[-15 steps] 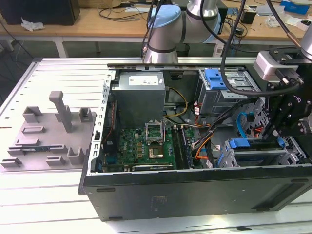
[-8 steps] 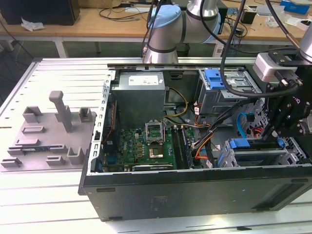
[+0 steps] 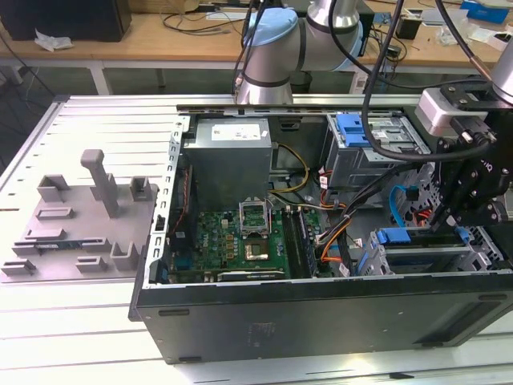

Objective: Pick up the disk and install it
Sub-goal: 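Insert the first disk wire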

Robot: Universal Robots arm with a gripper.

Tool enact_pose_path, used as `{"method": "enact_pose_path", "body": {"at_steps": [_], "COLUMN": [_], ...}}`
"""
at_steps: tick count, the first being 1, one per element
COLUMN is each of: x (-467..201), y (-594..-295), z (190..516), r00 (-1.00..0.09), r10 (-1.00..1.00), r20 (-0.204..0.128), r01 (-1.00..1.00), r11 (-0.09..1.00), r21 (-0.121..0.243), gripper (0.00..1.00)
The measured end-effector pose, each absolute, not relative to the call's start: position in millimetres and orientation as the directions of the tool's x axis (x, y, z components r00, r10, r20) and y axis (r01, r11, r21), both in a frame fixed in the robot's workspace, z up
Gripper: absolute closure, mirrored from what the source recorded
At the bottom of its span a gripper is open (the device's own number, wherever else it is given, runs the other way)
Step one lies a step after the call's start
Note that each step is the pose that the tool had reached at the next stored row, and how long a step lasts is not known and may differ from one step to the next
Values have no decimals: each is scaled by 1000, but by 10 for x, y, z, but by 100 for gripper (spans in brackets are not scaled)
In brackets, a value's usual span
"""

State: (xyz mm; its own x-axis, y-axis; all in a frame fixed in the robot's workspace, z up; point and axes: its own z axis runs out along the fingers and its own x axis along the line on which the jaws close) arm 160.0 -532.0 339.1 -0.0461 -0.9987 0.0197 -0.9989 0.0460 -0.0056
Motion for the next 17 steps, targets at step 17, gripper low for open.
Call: {"method": "enact_pose_path", "body": {"at_steps": [17], "x": [1600], "y": [-5320], "z": [3375], "r00": [-46], "r10": [-999], "r20": [20], "r01": [-999], "r11": [46], "r21": [-6], "gripper": [84]}}
